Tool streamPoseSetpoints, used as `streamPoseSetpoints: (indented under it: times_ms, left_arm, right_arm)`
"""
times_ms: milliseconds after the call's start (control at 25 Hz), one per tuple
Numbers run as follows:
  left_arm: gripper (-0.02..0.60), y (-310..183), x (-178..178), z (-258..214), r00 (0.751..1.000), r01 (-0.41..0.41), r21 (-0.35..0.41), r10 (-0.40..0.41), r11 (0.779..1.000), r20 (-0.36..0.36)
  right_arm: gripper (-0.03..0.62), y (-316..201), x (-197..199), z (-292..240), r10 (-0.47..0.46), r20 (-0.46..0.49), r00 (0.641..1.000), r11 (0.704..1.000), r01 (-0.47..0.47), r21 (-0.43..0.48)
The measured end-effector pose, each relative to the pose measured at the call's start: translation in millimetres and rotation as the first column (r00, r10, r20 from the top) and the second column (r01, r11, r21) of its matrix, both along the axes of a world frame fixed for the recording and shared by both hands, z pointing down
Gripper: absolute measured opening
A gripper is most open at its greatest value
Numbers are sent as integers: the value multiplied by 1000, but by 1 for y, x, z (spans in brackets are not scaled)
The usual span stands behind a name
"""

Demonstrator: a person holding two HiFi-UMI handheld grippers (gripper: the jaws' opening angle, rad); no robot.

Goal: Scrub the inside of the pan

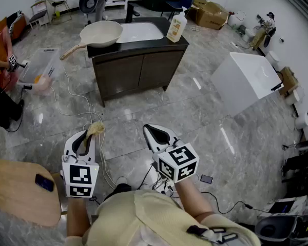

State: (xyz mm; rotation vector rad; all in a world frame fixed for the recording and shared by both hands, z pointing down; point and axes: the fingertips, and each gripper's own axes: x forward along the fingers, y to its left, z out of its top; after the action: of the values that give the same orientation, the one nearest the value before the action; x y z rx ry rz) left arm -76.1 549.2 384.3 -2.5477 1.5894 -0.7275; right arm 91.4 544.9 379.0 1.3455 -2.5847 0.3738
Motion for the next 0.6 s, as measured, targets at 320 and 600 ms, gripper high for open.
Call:
streamPoseSetpoints:
  times_ms: [320,600]
  left_arm:
    - [55,-17,-33,15,1000,3,-41,-3,999,-2]
    - [55,-31,-59,21,1000,-19,-46,21,999,24]
  right_arm:
    - [15,-25,-31,19,6,3,1000,999,-5,-54]
    - [15,-40,-71,25,-14,14,1000,998,14,-59]
